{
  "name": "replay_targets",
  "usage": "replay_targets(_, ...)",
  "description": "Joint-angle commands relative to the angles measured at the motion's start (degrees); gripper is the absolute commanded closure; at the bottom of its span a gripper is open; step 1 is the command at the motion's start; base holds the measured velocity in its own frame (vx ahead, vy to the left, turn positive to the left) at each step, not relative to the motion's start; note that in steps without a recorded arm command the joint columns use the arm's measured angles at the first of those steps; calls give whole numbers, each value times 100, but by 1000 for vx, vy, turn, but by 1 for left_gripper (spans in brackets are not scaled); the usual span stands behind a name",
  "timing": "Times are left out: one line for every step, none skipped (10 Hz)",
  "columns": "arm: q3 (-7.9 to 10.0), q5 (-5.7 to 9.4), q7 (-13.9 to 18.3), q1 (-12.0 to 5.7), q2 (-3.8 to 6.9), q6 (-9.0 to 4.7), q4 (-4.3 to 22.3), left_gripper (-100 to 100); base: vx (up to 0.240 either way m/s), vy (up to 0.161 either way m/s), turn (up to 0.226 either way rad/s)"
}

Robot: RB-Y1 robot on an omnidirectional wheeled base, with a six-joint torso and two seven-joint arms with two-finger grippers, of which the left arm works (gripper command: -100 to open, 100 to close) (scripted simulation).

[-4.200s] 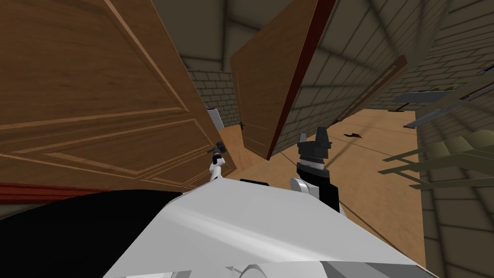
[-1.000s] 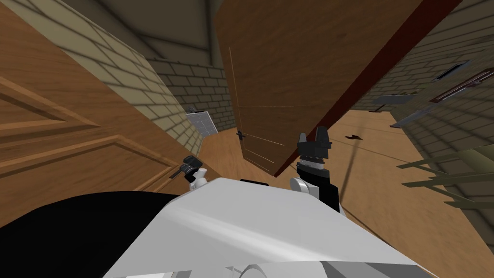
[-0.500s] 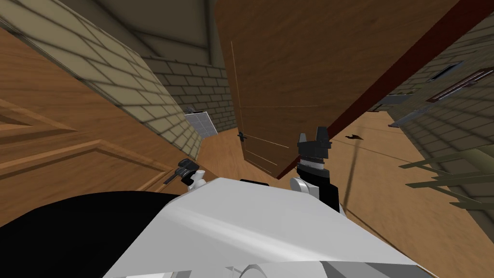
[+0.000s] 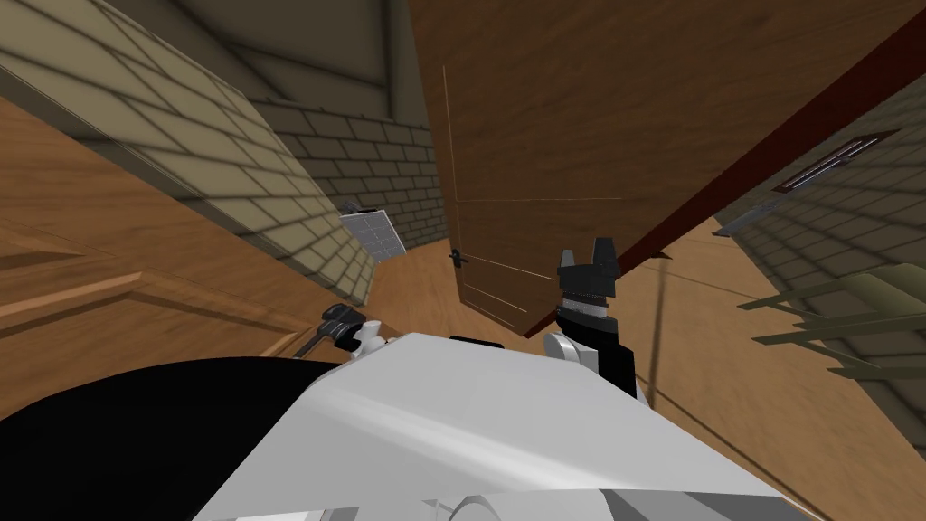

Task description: Push the door open

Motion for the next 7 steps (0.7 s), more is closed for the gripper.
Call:
replay_targets(162, 39, -66, -15, 17, -14, -115, 100, 73, 140, -33)
replay_targets(352, 73, -165, -75, -14, -42, -167, 100, 75, 140, -53)
replay_targets(534, 105, -261, -133, -49, -69, -216, 100, 65, 164, -79)
replay_targets(699, 135, -347, -185, -87, -94, -260, 100, 62, 185, -61)
replay_targets(773, 148, -386, -208, -106, -105, -280, 100, 80, 160, -34)
replay_targets(896, 170, -451, -247, -141, -124, -313, 100, 79, 133, -30)
replay_targets(1006, 189, -508, -282, -176, -140, -343, 100, 76, 140, -33)
